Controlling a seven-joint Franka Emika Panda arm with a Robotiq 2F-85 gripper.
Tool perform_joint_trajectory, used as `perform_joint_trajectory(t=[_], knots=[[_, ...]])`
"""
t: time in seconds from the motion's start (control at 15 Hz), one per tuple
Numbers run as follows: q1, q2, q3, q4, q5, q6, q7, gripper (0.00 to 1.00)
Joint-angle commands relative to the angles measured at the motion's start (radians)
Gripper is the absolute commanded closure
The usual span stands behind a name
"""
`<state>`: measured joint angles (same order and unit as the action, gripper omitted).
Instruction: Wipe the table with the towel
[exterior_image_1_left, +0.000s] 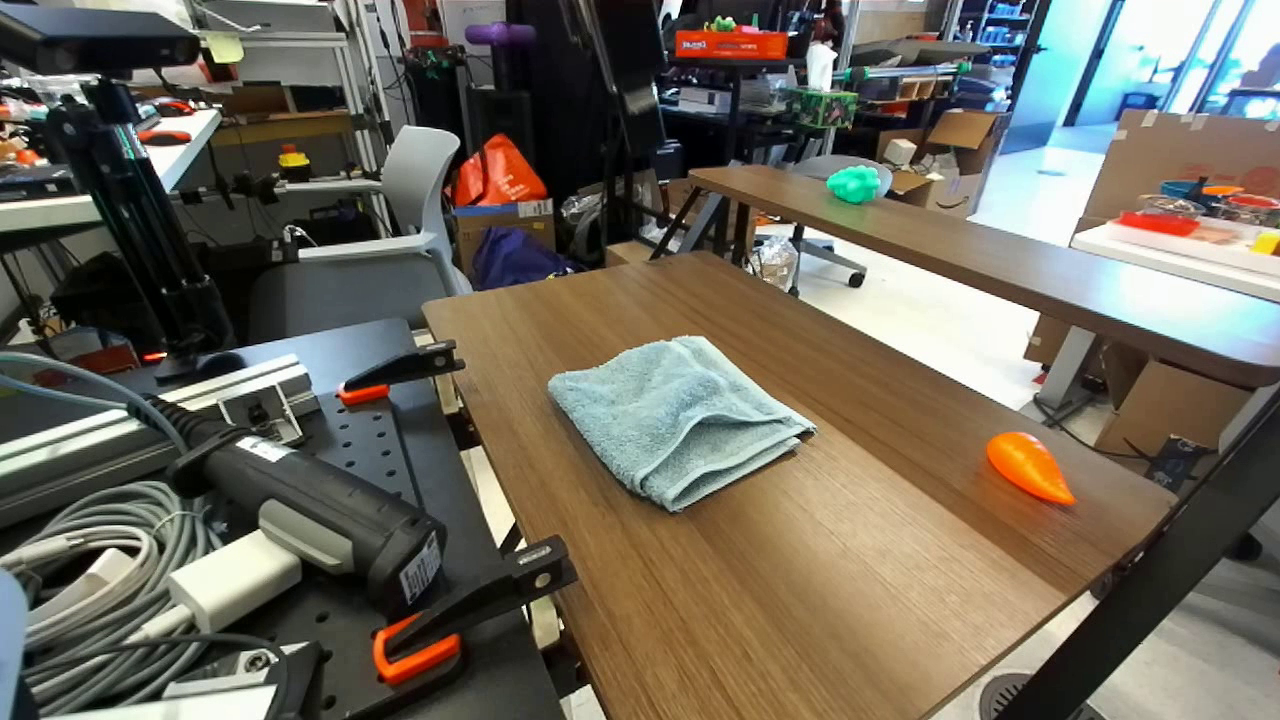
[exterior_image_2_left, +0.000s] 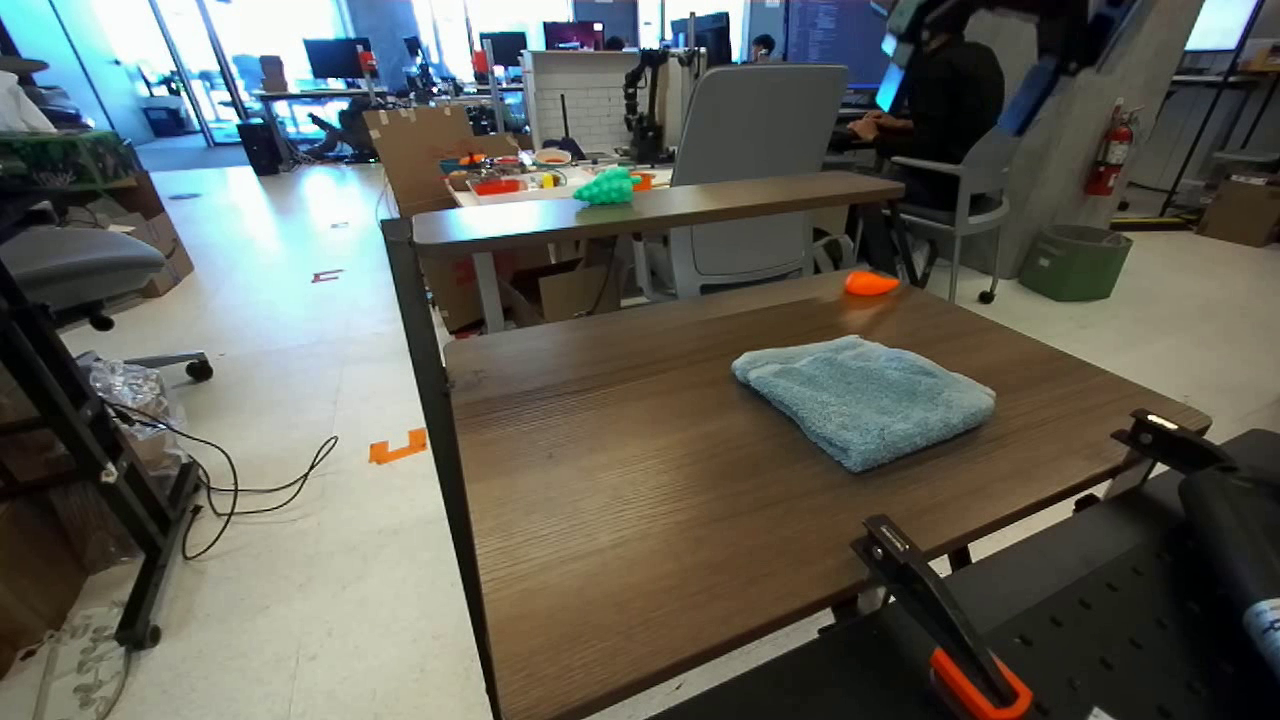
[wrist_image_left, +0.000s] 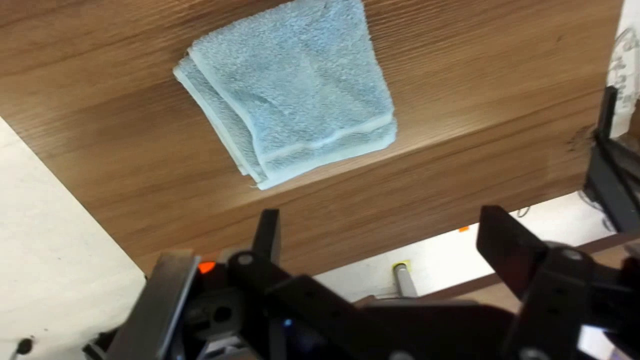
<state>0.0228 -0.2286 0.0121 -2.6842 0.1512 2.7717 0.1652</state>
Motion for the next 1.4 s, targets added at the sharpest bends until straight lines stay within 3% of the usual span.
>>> perform_joint_trajectory(t=[0.0, 0.13, 0.2, 0.53, 0.8, 1.33], knots=[[-0.075, 0.181, -0.044, 0.1, -0.014, 0.0, 0.038, 0.0], [-0.096, 0.229, -0.062, 0.137, -0.046, -0.06, 0.041, 0.0], [-0.081, 0.179, -0.057, 0.079, -0.014, -0.008, 0.013, 0.0], [-0.091, 0.236, -0.066, 0.126, -0.059, -0.065, 0.02, 0.0], [-0.048, 0.307, -0.021, 0.15, 0.019, -0.084, -0.014, 0.0], [0.018, 0.524, -0.009, 0.264, -0.01, -0.092, 0.15, 0.0]])
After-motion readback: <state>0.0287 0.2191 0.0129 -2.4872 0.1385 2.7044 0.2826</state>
